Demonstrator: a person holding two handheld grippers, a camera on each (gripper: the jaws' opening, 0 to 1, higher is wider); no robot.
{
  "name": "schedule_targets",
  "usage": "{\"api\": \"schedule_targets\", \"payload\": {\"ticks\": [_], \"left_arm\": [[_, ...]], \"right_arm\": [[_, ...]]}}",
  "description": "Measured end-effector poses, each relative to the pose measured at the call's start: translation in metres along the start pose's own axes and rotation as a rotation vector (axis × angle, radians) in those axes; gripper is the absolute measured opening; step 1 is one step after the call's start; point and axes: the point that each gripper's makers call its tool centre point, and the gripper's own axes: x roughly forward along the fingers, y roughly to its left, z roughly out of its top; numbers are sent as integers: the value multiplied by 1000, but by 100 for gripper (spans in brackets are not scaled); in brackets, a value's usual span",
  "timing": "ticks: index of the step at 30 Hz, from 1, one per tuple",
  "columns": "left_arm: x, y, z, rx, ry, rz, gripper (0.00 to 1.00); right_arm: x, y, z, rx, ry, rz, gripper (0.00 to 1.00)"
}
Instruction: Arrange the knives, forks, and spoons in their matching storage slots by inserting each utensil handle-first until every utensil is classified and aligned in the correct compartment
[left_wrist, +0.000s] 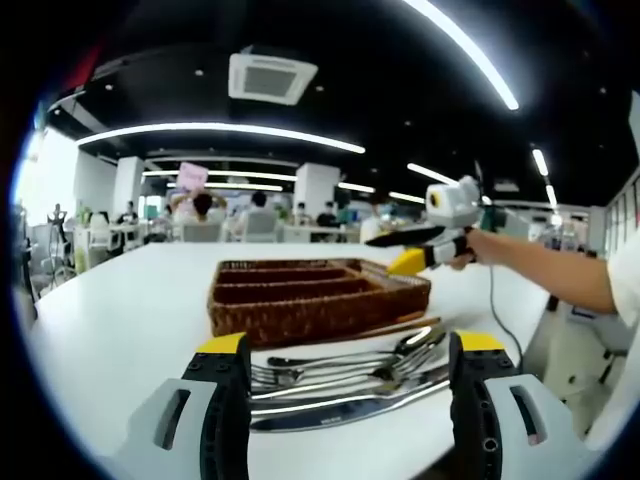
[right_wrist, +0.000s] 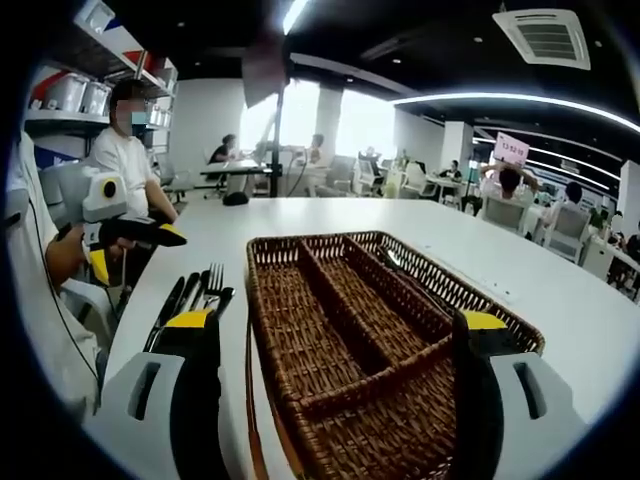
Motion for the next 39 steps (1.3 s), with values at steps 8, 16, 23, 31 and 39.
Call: {"api": "schedule_targets", "payload": {"ticks": [8,16,23,31,39], "left_arm": [[0,0,-3,-4,4,1,80],[2,-3,-2,-13,3,-11,80],[4,-6,-5,-20,7,-15,80],[8,-10,-5,-18,8,-28,79],[10,-11,-7,4,11,-31,78]], "right_arm": [[-16,16,-5,30,-28,-8,99],[-30,25,-12,36,-23,-34,99],[-40,42,-20,44,-36,-35,99],[-53,48,-36,55,-15,-73,100],[-68,53,-49,79,10,-140,100]]}}
